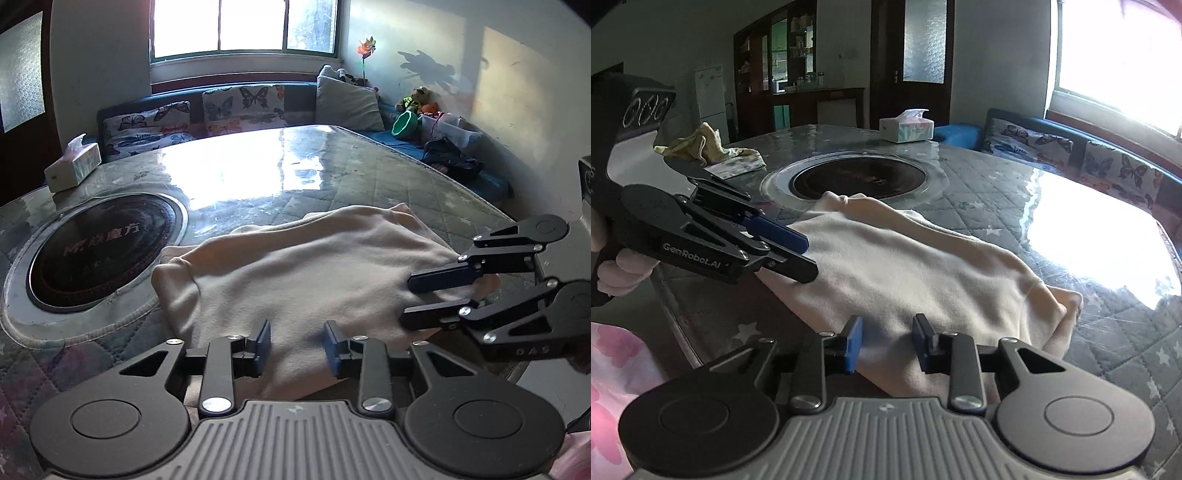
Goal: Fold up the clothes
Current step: 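Open both grippers and release the folded sweatshirt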
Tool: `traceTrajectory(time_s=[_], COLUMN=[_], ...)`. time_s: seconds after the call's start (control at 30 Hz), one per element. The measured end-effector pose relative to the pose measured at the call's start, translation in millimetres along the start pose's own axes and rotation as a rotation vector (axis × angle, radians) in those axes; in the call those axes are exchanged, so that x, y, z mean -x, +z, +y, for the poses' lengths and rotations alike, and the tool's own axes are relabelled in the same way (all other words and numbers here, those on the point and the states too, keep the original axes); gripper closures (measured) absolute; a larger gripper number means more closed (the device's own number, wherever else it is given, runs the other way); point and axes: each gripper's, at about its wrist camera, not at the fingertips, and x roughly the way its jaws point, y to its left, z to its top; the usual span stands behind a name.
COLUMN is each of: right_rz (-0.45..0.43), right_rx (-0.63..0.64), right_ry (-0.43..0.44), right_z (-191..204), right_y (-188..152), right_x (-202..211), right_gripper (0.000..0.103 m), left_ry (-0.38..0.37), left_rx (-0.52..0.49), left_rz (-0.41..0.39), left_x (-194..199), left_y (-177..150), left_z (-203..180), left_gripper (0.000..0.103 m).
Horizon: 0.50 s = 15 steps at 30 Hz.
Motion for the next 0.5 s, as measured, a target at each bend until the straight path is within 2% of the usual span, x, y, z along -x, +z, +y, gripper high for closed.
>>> traceTrajectory(time_s=[0.2, 0.27, 0.5], right_rz=[-0.014, -0.016, -0.03], right_rx=[-0.016, -0.018, -0.013], right_ry=[-0.01, -0.01, -0.03], right_z=[2.2, 3.6, 10.6], right_y=[-1.1, -1.0, 0.0], right_x=[1.4, 1.7, 3.0], right_gripper=[0.071, 0.065, 0.056], left_ry=[-0.004, -0.005, -0.009], left_rx=[0.015, 0.018, 0.047], left_rz=[-0.008, -0.011, -0.041], left_x=[1.3, 2.2, 7.2], left_y=[-1.1, -1.5, -1.1], left_z=[-2.5, -3.3, 1.2], left_gripper=[0.058, 0.055, 0.045])
